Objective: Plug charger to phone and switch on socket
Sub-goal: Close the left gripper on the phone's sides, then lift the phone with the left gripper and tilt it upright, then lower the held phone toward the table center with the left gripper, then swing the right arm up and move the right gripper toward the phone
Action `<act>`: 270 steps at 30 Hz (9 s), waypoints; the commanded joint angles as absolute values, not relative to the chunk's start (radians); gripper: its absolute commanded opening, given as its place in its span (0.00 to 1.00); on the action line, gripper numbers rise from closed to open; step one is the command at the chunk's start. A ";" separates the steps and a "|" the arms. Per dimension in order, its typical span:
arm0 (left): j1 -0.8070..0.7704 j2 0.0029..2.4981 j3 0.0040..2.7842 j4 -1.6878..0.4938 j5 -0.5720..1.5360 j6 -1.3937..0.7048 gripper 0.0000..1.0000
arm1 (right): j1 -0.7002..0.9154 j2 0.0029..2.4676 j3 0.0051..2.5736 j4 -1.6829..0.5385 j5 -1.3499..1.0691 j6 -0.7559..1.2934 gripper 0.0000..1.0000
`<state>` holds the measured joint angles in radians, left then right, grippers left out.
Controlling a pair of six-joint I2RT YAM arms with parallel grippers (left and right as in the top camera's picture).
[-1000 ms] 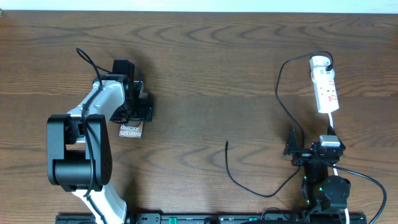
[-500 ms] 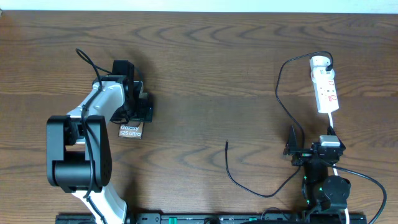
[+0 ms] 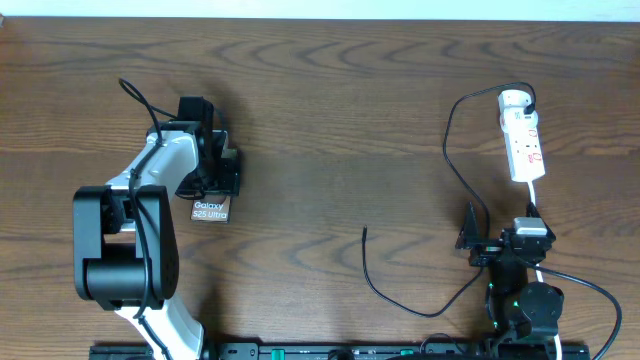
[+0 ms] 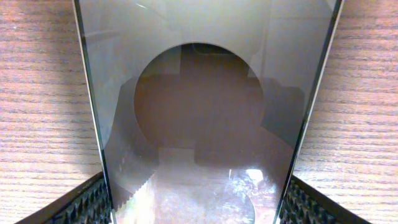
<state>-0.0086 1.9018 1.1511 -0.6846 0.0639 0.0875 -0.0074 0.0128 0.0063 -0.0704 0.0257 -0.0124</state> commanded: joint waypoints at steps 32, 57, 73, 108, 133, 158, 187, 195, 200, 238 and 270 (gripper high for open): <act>-0.008 1.970 1.087 -0.696 0.087 0.093 0.62 | -0.016 0.008 0.006 -0.075 0.024 -0.024 0.99; -0.008 1.969 1.087 -0.693 0.087 0.093 0.07 | -0.016 0.008 0.006 -0.075 0.024 -0.024 0.99; -0.008 1.936 1.161 -0.734 0.087 0.093 0.07 | -0.016 0.008 0.006 -0.075 0.024 -0.024 0.99; -0.007 1.517 1.213 -0.779 0.508 -0.242 0.07 | -0.016 0.008 0.006 -0.075 0.024 -0.023 0.99; 0.129 1.517 1.212 -0.632 1.282 -1.383 0.07 | -0.016 0.008 0.006 -0.075 0.024 -0.024 0.99; 0.134 1.517 1.212 -0.536 1.308 -1.748 0.07 | -0.016 0.008 0.006 -0.075 0.024 -0.024 0.99; -0.089 1.517 1.206 -0.995 0.066 -1.608 0.07 | -0.016 0.008 0.006 -0.075 0.024 -0.024 0.99; -0.089 1.517 1.201 -1.010 0.066 -1.608 0.07 | -0.016 0.008 0.006 -0.075 0.024 -0.023 0.99; -0.089 1.517 1.201 -1.017 0.066 -1.608 0.07 | -0.016 0.008 0.006 -0.073 0.024 -0.024 0.99; -0.089 1.517 1.201 -1.016 0.066 -1.590 0.07 | 0.047 1.750 1.172 -0.153 -1.228 0.529 0.99; -0.131 1.518 1.201 -1.016 0.071 -1.590 0.07 | 0.675 1.996 1.172 0.208 -0.925 0.701 0.87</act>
